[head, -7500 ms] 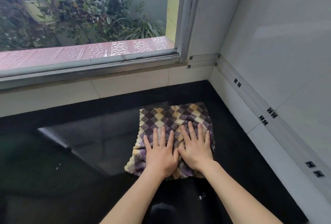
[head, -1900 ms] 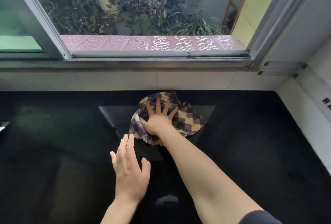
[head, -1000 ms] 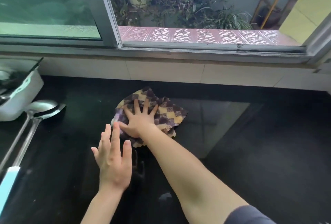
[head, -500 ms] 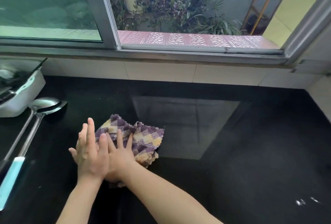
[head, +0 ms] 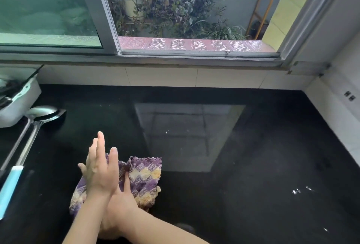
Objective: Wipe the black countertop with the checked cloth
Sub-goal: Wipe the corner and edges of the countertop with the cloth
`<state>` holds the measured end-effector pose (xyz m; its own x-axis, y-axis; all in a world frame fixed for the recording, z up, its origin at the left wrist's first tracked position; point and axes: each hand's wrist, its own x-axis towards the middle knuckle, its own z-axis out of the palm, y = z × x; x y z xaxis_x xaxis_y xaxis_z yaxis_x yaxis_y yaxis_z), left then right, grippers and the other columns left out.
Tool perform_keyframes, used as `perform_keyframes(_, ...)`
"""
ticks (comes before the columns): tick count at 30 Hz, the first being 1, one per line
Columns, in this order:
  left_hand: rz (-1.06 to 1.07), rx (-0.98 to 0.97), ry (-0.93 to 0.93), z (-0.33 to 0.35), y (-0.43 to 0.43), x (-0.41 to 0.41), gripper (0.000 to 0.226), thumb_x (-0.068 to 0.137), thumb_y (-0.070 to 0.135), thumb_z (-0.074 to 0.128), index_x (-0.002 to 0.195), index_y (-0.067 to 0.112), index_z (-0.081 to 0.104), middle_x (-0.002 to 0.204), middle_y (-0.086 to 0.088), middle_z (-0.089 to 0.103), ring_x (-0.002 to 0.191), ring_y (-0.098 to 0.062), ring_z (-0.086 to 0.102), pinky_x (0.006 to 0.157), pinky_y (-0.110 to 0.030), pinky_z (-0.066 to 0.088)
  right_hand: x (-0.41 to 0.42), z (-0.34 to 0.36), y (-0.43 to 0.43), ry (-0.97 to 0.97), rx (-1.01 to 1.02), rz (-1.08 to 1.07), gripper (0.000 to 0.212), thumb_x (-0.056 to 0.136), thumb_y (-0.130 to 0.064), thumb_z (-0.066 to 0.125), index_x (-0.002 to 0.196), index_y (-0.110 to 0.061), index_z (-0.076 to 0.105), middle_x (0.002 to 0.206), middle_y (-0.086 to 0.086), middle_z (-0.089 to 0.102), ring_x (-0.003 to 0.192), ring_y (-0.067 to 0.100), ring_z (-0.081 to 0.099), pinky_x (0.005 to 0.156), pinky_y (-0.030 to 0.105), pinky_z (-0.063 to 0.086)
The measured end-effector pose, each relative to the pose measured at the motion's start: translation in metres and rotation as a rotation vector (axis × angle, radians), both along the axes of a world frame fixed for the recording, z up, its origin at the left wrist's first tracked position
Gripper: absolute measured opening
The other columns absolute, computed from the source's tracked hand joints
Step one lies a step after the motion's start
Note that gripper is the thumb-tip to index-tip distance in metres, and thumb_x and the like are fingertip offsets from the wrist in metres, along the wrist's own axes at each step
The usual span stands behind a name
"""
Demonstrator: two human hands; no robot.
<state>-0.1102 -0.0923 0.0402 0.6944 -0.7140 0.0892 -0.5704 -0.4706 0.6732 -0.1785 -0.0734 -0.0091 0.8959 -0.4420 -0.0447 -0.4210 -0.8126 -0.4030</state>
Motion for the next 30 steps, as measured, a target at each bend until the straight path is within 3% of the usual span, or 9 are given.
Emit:
perform_keyframes(4,-0.034,-0.006,0.004,0.0,-0.001,-0.009,0.064,0.085,0.051,0.021,0.146,0.033,0.014,0.153,-0.009,0.022,0.14,-0.024,0.018,0.11,-0.056,-0.004,-0.022,0.006,0.001,0.093,0.019,-0.001,0.082,0.09,-0.056,0.039,0.145,-0.033,-0.018,0.157,0.001,-0.019,0.133,0.032,-0.036,0.097,0.064,-0.02)
perform_keyframes(9,-0.1,-0.008,0.013,0.0,-0.006,-0.023,0.061,0.087,0.049,0.023,0.146,0.035,0.012,0.154,-0.008,0.02,0.142,-0.023,0.014,0.11,-0.055,-0.005,-0.068,0.0,0.002,0.118,0.07,-0.171,0.072,0.089,-0.06,0.033,0.147,-0.037,-0.002,0.156,0.001,-0.02,0.13,0.034,-0.04,0.098,0.065,-0.02)
perform_keyframes(15,-0.195,0.007,0.011,0.003,-0.021,-0.053,0.063,0.086,0.052,0.021,0.146,0.037,0.011,0.155,-0.006,0.018,0.142,-0.023,0.012,0.11,-0.055,-0.005,-0.125,0.003,-0.017,0.172,0.044,-0.386,0.072,0.085,-0.066,0.027,0.149,-0.036,0.008,0.158,0.004,-0.013,0.128,0.035,-0.04,0.098,0.062,-0.026)
perform_keyframes(19,-0.232,0.009,0.002,0.004,-0.026,-0.069,0.06,0.089,0.048,0.024,0.146,0.035,0.011,0.155,-0.008,0.018,0.142,-0.024,0.013,0.11,-0.055,-0.006,-0.164,0.006,-0.032,0.252,0.043,-0.517,0.073,0.084,-0.069,0.018,0.148,-0.038,-0.001,0.156,0.002,-0.021,0.129,0.034,-0.04,0.099,0.063,-0.024)
perform_keyframes(24,-0.297,0.007,0.015,0.006,-0.035,-0.095,0.054,0.097,0.038,0.031,0.146,0.037,0.009,0.155,-0.006,0.016,0.143,-0.024,0.01,0.111,-0.052,-0.008,-0.218,0.0,-0.035,0.213,0.005,-0.725,0.073,0.083,-0.069,0.022,0.148,-0.038,0.011,0.158,0.004,-0.007,0.134,0.037,-0.031,0.1,0.065,-0.019)
perform_keyframes(27,-0.335,-0.001,0.025,0.008,-0.044,-0.113,0.053,0.098,0.036,0.032,0.146,0.038,0.009,0.156,-0.004,0.016,0.143,-0.022,0.009,0.111,-0.051,-0.009,-0.251,-0.004,-0.038,0.265,0.031,-0.79,0.073,0.083,-0.07,0.02,0.148,-0.04,0.005,0.158,0.001,-0.013,0.134,0.033,-0.034,0.098,0.063,-0.022)
perform_keyframes(30,-0.367,-0.009,0.024,0.01,-0.049,-0.127,0.055,0.097,0.038,0.032,0.146,0.039,0.008,0.156,-0.004,0.016,0.143,-0.021,0.01,0.111,-0.051,-0.01,-0.276,-0.007,-0.043,0.226,0.008,-0.901,0.072,0.082,-0.071,0.025,0.145,-0.039,0.024,0.158,0.004,0.009,0.138,0.033,-0.02,0.099,0.065,-0.015)
